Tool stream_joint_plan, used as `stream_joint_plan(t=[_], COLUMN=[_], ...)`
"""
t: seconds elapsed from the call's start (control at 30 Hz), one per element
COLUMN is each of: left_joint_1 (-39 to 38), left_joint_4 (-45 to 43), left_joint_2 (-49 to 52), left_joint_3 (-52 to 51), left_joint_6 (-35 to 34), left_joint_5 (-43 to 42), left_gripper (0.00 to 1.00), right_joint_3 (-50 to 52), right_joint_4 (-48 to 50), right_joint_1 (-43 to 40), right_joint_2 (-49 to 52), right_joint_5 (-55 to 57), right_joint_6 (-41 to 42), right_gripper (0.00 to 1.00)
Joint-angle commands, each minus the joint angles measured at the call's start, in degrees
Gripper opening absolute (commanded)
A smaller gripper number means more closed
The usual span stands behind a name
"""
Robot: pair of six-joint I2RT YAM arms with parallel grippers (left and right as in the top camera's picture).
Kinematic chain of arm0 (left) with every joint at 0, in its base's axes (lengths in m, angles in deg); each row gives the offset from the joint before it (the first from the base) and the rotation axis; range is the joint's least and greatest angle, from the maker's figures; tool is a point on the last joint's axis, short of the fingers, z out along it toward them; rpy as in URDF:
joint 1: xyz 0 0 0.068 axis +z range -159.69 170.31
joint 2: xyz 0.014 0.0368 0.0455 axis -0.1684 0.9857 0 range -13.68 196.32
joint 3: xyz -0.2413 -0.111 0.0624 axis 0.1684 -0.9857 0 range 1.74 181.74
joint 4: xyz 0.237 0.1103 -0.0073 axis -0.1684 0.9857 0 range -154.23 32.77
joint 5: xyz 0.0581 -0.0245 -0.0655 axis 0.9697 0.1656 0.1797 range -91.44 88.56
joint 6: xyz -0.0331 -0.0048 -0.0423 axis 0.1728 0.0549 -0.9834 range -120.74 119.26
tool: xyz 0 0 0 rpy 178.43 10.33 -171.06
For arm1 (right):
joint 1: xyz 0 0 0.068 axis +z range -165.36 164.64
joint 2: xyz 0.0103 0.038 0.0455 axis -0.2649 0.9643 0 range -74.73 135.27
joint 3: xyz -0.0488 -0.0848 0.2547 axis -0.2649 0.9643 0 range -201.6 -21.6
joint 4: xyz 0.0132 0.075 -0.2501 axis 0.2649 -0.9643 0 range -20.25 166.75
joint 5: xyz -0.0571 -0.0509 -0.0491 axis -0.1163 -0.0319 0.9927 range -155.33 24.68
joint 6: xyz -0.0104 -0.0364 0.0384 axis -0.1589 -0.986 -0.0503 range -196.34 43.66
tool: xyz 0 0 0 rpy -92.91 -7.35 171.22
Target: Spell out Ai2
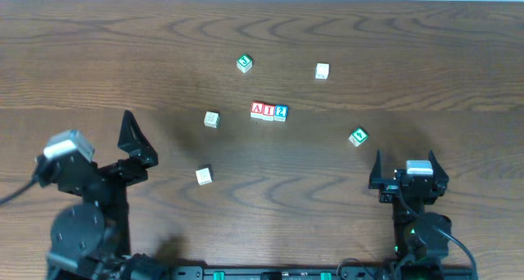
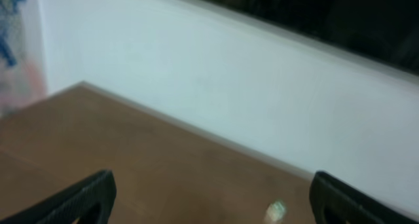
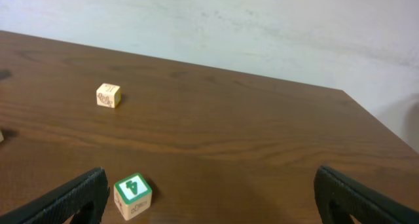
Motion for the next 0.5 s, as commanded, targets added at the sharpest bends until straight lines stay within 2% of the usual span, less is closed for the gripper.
stream_joint_plan(t=[0.0, 0.1, 0.2, 0.33, 0.47], left_joint_1=[1.5, 3.3, 4.9, 7.7, 10.8], left_joint_4=[-10.6, -24.8, -31.4, -32.1, -32.1], left_joint_2=[-4.8, -8.7, -11.9, -15.6, -18.4], left_joint_3=[-10.7, -20.9, -27.4, -31.9, -35.9], left_joint_6=[0.4, 0.4, 0.0, 0.2, 4.3], left_joint_5=[-1.1, -4.9, -8.1, -12.4, -17.4], left_gripper=[0.95, 0.95, 0.95, 0.95, 0.95], right_joint_3=[0.1, 0.1, 0.1, 0.1, 0.1], right_joint_4=[-0.2, -0.2, -0.2, -0.2, -0.2], right_joint_1=[-0.3, -0.3, -0.3, -0.3, -0.3], right_joint_2=[-0.5, -0.5, -0.5, -0.5, -0.5], right_joint_5=[0.6, 0.6, 0.6, 0.6, 0.6], right_joint_6=[-0.8, -0.8, -0.8, -0.8, -0.8], right_gripper=[0.99, 0.99, 0.99, 0.99, 0.99])
